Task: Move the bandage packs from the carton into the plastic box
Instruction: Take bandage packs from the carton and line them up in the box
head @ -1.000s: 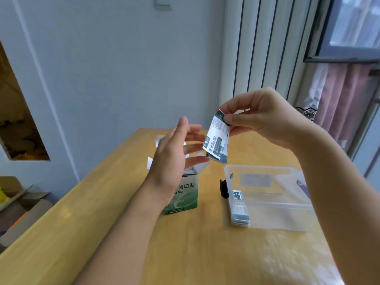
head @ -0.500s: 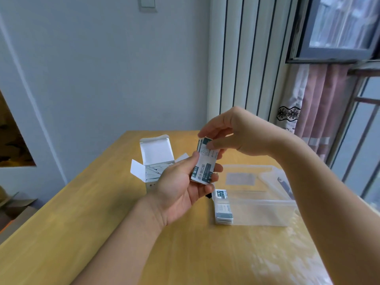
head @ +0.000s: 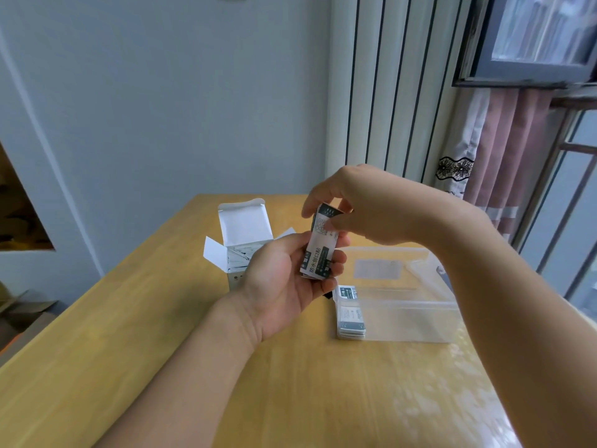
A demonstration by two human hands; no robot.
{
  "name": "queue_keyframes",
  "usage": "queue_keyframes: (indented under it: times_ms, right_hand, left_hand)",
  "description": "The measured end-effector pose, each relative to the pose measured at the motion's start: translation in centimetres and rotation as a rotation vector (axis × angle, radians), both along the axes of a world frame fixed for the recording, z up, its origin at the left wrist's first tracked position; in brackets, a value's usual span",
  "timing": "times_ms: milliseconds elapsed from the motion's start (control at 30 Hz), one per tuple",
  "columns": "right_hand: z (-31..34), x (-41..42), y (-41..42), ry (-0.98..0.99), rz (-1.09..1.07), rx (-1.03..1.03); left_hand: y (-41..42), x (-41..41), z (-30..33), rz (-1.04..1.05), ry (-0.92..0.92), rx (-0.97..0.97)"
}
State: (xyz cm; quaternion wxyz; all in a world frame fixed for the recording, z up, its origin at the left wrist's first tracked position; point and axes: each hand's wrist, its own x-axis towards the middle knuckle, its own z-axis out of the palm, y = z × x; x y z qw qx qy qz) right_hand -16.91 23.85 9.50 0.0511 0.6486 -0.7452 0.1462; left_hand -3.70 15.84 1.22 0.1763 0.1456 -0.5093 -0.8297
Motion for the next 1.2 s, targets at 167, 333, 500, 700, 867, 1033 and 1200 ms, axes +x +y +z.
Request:
queue_keyframes:
  times_ms: [167, 333, 500, 700, 867, 1033, 1200]
  right_hand:
    - [-0.1, -0.5, 0.0, -0.051, 0.002, -0.003]
    - [-0.4, -1.1, -0.1, -0.149, 0.005, -0.003]
    - [-0.6, -1.6, 0.3, -0.434, 0.033, -0.027]
    - [-2.0, -2.3, 0.7, -0.916, -0.115, -0.015]
    - [-3.7, -2.0, 0.4, -1.216, -0.125, -0.016]
    - [-3.0, -4.0, 1.5, -1.238, -0.199, -0.044]
    - [-1.6, -7.3, 4.1, -0.914, -0.361, 0.065]
  left_hand:
    - [0.2, 0.0, -0.4, -0.033, -0.072, -0.16]
    - [0.7, -0.4, -0.7, 0.066, -0.043, -0.208]
    - [1.3, -0.8, -1.0, 0.194, 0.009, -0.263]
    - [2.0, -1.3, -1.5, 0.276, 0.08, -0.313]
    - [2.1, -1.7, -2.1, 0.327, 0.11, -0.349]
    - [2.0, -1.7, -2.1, 0.311, 0.081, -0.44]
    - [0.3, -1.8, -3.0, 0.577, 0.017, -0.837]
